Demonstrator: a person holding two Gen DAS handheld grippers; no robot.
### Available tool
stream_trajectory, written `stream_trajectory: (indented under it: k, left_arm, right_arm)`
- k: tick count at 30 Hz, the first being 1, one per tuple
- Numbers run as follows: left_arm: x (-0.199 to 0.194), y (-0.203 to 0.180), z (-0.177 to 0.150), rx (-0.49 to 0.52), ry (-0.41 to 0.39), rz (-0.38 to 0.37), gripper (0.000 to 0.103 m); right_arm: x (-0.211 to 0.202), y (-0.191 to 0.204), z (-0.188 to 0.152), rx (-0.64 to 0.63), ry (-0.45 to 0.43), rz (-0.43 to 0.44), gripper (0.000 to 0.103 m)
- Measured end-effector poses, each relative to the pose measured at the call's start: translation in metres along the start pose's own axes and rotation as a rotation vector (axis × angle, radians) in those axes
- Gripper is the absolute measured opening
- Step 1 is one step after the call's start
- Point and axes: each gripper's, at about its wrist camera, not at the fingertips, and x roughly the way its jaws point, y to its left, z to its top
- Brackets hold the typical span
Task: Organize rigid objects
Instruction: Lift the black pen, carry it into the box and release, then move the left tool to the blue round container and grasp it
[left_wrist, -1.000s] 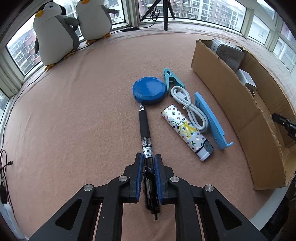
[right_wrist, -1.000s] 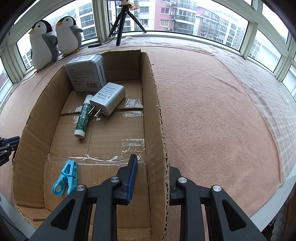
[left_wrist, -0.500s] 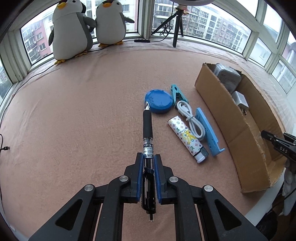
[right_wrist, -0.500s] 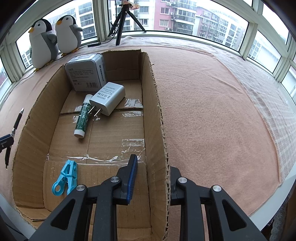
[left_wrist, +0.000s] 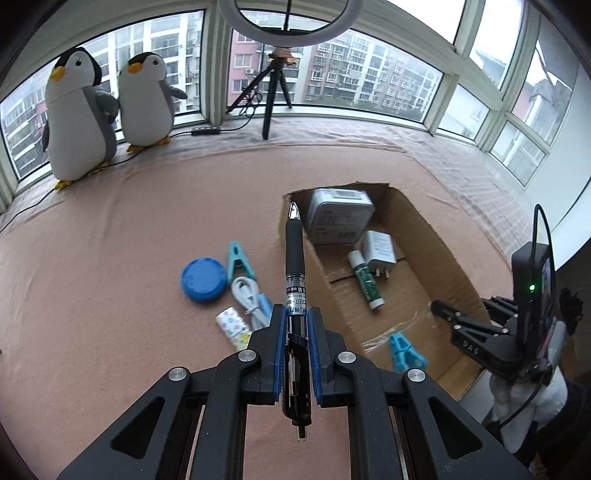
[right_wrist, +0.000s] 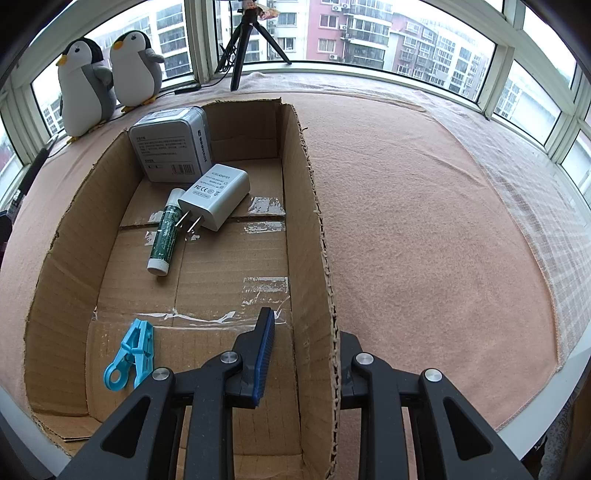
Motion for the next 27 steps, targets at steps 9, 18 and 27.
stream_trajectory:
  k: [9,18,27]
  left_arm:
    - [0.037,-0.047,0.013,-0.033,0.041,-0.107,0.012]
    - [0.057,-0.062,0.008,-0.017,0.069,-0.088,0.012]
    - [0.053,-0.052,0.011,-0.054,0.063,-0.072,0.039]
  right_arm:
    - [0.0,0.0,0.0,0.001,0.0,0.001,0.023]
    - [0.0,0.0,0.0,-0.001,-0.002,0.0,0.023]
    - [0.0,0.001,0.001,-0.004,-0.002,-0.001,0.023]
